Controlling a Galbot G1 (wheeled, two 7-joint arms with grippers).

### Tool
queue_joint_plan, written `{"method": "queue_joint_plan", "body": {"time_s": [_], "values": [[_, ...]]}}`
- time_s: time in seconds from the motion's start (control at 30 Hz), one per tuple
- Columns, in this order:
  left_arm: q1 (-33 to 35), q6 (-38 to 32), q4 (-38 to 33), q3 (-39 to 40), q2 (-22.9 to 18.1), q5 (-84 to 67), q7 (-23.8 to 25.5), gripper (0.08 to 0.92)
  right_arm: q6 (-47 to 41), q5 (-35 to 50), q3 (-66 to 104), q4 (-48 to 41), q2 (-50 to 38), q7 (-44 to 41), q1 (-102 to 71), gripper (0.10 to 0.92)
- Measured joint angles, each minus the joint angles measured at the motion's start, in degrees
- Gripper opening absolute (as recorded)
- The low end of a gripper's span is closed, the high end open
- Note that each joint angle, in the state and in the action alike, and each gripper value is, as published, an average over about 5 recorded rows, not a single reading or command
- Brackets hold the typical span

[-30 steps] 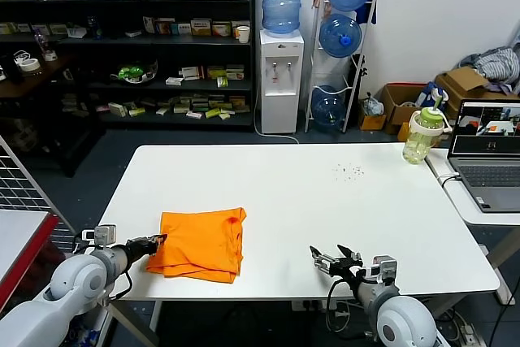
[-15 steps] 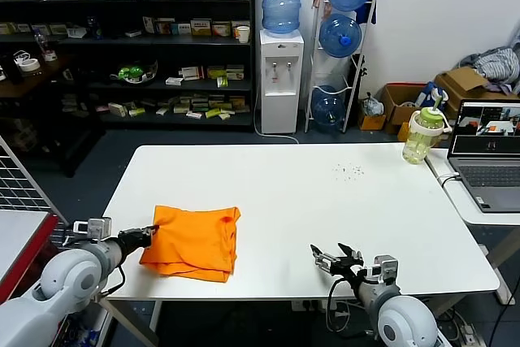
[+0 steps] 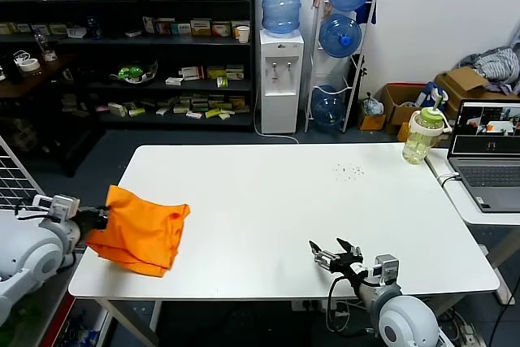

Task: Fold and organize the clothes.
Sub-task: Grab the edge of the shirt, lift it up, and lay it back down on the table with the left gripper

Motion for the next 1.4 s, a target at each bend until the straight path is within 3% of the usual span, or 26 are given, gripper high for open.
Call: {"method": "queue_joint_plan", "body": {"time_s": [0.23,0.4,0.67,1.03,1.4], "values": [[0.6,0.5,0.3,0.0,2.5,-0.6,-1.6,0.097,0.9,-1.6,1.3,0.8,0.7,-0.3,-1.0,0.823],[-0.6,0.6,-4.1,2.6,-0.8,-7.5,-6.3,0.097,0.9,-3.4,3.0,1.7,1.4,0.0,-2.4,0.823],[-13.2,-0.1,-6.7,16.1,-16.0,-19.5,-15.9,0.097,1.0,-5.9,7.9,3.9,2.9,0.3,-7.6,0.823],[-29.5,-0.8,6.9,31.4,-41.4,-21.5,-21.7,0.097,0.6,-7.1,12.9,5.2,4.5,0.9,-12.3,0.823],[-34.7,-1.7,17.0,37.1,-55.7,-18.0,-24.3,0.097,0.5,-7.0,13.5,4.9,4.1,1.1,-12.3,0.823]]}}
